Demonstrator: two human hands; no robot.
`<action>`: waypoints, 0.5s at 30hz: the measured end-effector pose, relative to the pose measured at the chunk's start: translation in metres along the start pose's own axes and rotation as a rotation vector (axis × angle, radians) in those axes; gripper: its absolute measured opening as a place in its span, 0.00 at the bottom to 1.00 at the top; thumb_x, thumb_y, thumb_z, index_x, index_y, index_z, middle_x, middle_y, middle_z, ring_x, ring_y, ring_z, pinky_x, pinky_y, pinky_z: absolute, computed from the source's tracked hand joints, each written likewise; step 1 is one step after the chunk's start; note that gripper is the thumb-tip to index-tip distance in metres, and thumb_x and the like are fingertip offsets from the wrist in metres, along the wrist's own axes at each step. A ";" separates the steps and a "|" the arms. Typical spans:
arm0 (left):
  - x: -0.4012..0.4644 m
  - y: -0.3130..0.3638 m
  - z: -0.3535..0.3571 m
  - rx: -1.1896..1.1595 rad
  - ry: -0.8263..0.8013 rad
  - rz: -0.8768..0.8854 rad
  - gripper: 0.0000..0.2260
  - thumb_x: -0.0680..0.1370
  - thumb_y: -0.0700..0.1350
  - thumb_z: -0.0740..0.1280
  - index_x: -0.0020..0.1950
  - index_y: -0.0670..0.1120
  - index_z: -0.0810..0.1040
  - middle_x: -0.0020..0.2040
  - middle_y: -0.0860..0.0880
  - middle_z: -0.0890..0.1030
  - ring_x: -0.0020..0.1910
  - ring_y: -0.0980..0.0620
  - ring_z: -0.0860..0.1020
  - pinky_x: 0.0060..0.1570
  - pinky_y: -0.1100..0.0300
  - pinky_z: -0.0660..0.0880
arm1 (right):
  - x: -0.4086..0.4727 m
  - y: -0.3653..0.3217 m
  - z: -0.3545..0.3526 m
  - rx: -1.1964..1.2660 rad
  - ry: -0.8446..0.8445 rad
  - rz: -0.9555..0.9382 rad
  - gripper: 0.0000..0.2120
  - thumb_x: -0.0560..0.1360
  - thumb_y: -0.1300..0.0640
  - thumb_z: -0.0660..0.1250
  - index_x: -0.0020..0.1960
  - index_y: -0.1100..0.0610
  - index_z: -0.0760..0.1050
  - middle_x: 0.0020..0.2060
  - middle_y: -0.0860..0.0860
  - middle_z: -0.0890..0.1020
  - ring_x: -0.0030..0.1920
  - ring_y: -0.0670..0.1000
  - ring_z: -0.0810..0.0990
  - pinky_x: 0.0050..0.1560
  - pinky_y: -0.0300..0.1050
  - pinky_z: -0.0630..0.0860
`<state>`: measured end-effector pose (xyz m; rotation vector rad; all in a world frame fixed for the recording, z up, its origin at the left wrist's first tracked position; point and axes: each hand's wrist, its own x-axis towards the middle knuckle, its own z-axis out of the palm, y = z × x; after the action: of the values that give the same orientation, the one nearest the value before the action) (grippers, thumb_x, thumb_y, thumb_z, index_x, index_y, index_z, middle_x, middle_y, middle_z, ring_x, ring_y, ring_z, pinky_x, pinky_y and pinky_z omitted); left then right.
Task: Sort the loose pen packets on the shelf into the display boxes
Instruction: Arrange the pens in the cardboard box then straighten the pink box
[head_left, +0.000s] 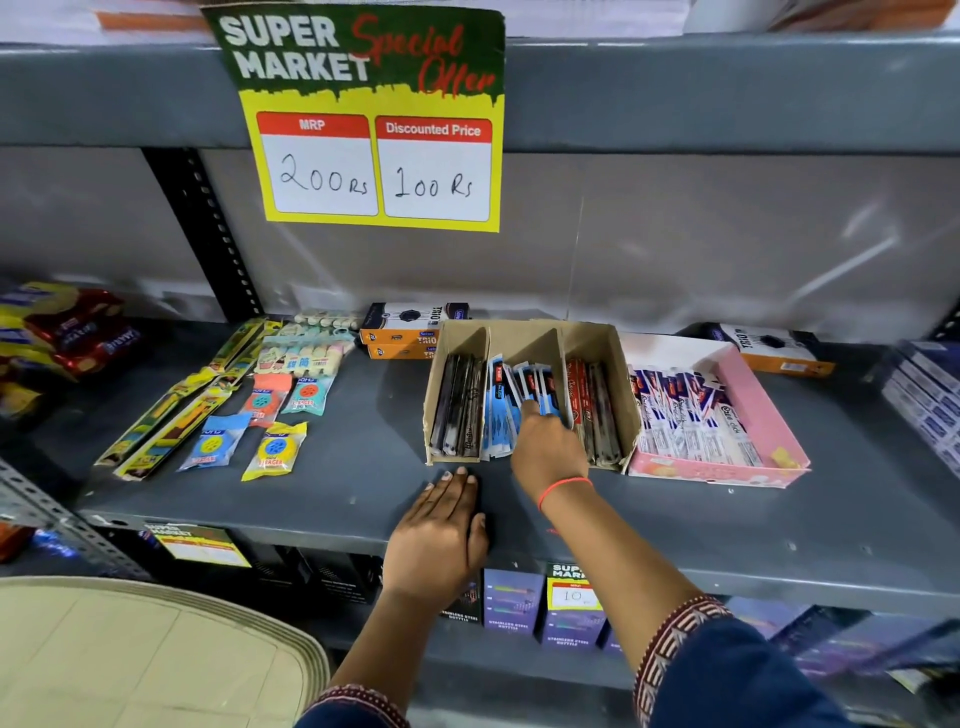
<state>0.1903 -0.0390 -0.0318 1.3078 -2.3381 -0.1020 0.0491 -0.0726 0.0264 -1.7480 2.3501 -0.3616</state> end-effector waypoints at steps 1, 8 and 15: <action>0.000 0.000 0.000 -0.001 -0.001 -0.001 0.21 0.74 0.47 0.55 0.56 0.36 0.79 0.54 0.39 0.82 0.52 0.41 0.81 0.50 0.44 0.77 | 0.000 0.000 0.000 0.050 -0.001 0.020 0.22 0.75 0.70 0.53 0.68 0.61 0.62 0.55 0.62 0.79 0.53 0.63 0.81 0.46 0.51 0.77; 0.000 -0.001 0.001 -0.013 0.011 0.005 0.21 0.74 0.47 0.55 0.55 0.36 0.79 0.53 0.39 0.82 0.51 0.42 0.81 0.50 0.45 0.77 | 0.001 0.000 0.006 0.349 0.025 0.138 0.20 0.74 0.72 0.53 0.65 0.63 0.67 0.50 0.63 0.81 0.50 0.62 0.81 0.43 0.48 0.75; 0.001 -0.003 0.003 -0.009 0.009 0.011 0.20 0.74 0.47 0.55 0.55 0.37 0.80 0.53 0.39 0.82 0.52 0.43 0.81 0.51 0.46 0.77 | 0.005 0.003 0.006 0.527 0.022 0.213 0.19 0.74 0.73 0.52 0.63 0.64 0.66 0.51 0.65 0.81 0.52 0.64 0.80 0.49 0.50 0.75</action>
<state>0.1911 -0.0416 -0.0350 1.2879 -2.3347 -0.1025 0.0471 -0.0769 0.0201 -1.2438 2.1585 -0.8700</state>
